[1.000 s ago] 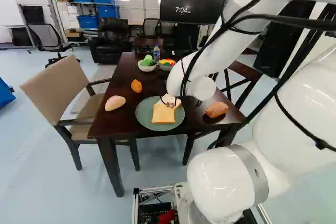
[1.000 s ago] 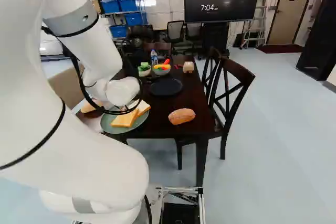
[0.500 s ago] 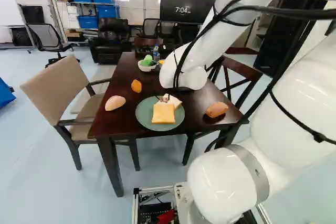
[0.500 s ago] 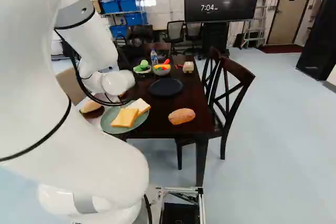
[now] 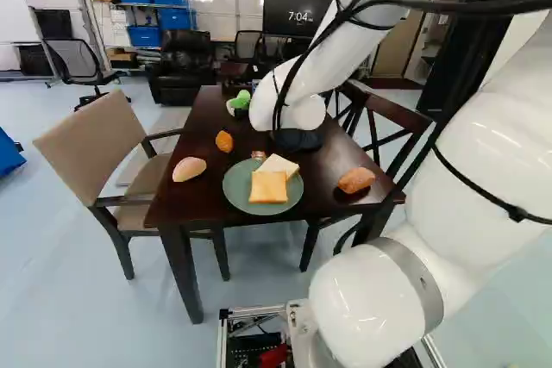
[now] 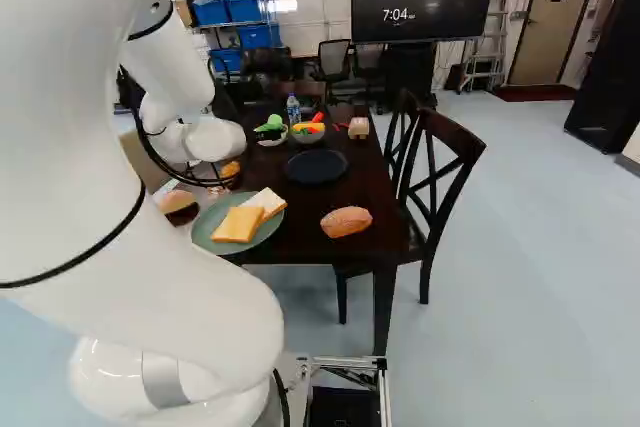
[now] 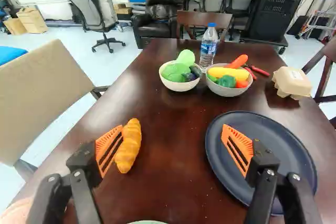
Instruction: Move the croissant to the empty plate
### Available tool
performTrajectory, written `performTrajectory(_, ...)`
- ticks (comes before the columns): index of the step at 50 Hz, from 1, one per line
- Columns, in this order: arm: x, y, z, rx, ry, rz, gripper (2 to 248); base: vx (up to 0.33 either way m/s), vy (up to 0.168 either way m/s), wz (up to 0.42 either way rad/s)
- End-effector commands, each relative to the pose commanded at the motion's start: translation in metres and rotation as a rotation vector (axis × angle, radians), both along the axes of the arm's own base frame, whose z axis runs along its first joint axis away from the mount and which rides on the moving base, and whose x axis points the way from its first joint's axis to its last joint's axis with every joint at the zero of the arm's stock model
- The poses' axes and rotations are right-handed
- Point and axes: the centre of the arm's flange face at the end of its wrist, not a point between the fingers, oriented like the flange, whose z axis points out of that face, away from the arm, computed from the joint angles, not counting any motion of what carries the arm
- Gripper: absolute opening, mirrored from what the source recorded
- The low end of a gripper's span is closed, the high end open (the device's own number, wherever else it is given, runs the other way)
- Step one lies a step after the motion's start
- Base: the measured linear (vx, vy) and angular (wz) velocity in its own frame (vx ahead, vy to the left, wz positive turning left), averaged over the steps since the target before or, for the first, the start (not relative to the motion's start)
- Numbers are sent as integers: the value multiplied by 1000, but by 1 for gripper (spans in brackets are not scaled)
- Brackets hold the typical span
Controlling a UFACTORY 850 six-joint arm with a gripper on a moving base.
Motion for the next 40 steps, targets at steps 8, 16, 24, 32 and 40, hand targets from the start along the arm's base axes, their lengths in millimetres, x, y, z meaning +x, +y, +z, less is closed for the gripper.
performTrajectory(8,8,11,5,-6,21,20,247,0,0,0)
performTrajectory(16,16,22,11,-13,45,39,247,0,0,0)
performTrajectory(24,27,34,9,-25,85,55,247,0,0,0)
performTrajectory(32,37,45,6,-39,127,71,247,0,0,0)
performTrajectory(40,47,56,2,-53,167,86,247,0,0,0)
